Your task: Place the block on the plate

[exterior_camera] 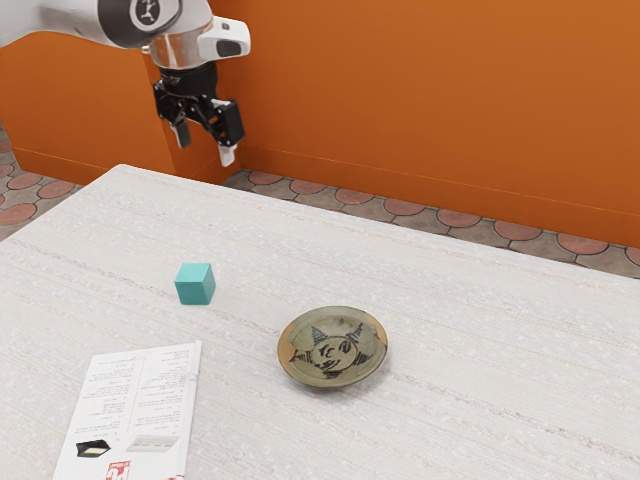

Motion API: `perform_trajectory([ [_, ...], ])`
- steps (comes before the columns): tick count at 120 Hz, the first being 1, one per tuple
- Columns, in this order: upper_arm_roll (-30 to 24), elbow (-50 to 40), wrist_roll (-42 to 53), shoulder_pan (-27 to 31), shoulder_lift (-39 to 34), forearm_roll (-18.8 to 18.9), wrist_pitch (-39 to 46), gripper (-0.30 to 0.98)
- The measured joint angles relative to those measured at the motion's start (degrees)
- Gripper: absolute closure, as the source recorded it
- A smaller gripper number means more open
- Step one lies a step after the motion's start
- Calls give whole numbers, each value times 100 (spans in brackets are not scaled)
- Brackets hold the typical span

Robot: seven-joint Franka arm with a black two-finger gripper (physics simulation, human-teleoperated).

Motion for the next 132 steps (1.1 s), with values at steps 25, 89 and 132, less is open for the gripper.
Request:
perform_trajectory([
  [25,-7,-301,-7,283,320,-4,290,0],
  [89,232,151,48,1912,3017,-1894,1753,0],
  [132,357,-62,113,1926,3330,-1714,2233,0],
])
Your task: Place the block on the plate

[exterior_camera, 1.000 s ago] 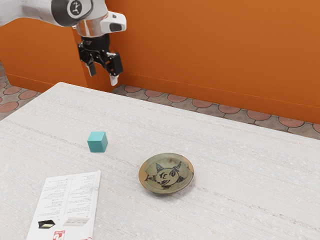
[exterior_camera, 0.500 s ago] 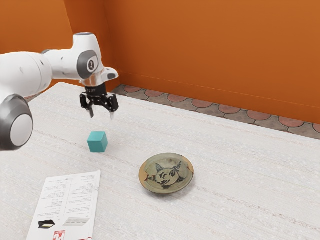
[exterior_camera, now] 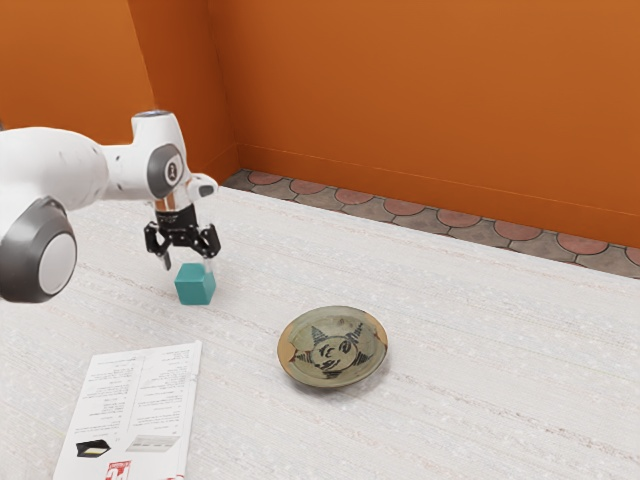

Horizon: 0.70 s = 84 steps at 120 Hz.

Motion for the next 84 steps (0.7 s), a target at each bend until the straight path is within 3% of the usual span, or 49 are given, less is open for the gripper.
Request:
perform_trajectory([
  [64,0,203,22,10,460,-181,301,0],
  [84,0,230,15,9,501,-209,323,14],
])
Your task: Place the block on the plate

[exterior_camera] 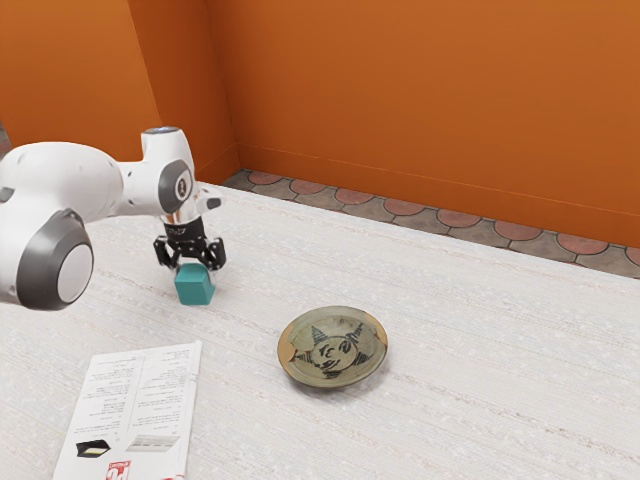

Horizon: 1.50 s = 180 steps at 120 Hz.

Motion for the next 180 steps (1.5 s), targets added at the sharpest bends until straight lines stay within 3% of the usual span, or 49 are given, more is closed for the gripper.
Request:
perform_trajectory([
  [14,0,-1,-4,0,-3,-7,8,25],
  [64,-35,203,-45,-37,-176,69,-190,31],
  [102,-485,-309,-240,-1564,-958,174,-557,32],
  [144,-1106,-885,-695,-1918,-1125,40,-350,31],
  [170,-1112,-928,-901,-1922,-1138,-67,-277,12],
  [180,-1091,-929,-955,-1923,-1666,57,-436,8],
])
